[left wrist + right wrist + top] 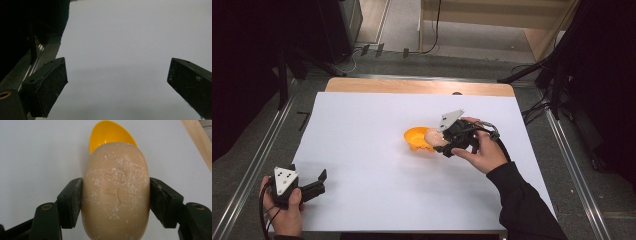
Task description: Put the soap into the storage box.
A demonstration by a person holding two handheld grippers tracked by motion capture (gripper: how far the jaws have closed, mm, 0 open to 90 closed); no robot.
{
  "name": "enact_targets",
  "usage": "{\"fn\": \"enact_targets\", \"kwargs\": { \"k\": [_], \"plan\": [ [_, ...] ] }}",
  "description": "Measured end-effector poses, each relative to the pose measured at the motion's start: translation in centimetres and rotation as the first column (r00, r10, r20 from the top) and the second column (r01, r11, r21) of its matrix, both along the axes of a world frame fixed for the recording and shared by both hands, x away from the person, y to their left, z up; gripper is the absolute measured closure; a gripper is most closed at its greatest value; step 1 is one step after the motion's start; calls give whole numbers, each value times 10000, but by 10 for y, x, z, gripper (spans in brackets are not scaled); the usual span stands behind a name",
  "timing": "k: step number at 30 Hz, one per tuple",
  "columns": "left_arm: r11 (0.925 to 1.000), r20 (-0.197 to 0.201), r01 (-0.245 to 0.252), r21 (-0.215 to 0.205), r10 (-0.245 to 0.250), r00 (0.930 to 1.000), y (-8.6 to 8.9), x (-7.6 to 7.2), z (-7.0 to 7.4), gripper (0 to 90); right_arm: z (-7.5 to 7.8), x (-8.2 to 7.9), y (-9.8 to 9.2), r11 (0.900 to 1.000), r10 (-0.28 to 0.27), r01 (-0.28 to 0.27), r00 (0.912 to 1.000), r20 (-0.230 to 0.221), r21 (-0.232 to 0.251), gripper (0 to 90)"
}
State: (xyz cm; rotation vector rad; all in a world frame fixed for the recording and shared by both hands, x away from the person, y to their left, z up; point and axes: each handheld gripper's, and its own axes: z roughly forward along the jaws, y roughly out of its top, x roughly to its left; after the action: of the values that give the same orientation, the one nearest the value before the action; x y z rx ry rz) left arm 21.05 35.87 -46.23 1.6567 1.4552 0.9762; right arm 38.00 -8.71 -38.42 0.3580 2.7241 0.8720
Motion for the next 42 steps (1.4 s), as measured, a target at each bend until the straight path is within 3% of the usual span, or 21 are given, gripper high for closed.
{"fn": "enact_targets", "kwargs": {
  "k": [7,15,22,31,42],
  "plan": [
    [10000,-279,25,88,-23,9996,-1,2,0,42,2,10,2,9996,189,-191,9998,91,192,327],
    [10000,-274,37,-6,-37,9996,0,3,0,46,2,18,11,9951,990,-991,9933,593,-15,327],
    [10000,-273,30,-43,-31,9996,0,3,0,47,2,27,20,9916,1284,-1286,9915,194,132,326],
    [10000,-271,37,-41,-39,9996,0,3,0,47,-4,35,34,9871,1587,-1589,9873,-122,-200,325],
    [10000,-286,50,-61,-51,9996,1,3,0,48,-14,45,34,9863,1635,-1644,9850,-548,-111,325]
  ]
}}
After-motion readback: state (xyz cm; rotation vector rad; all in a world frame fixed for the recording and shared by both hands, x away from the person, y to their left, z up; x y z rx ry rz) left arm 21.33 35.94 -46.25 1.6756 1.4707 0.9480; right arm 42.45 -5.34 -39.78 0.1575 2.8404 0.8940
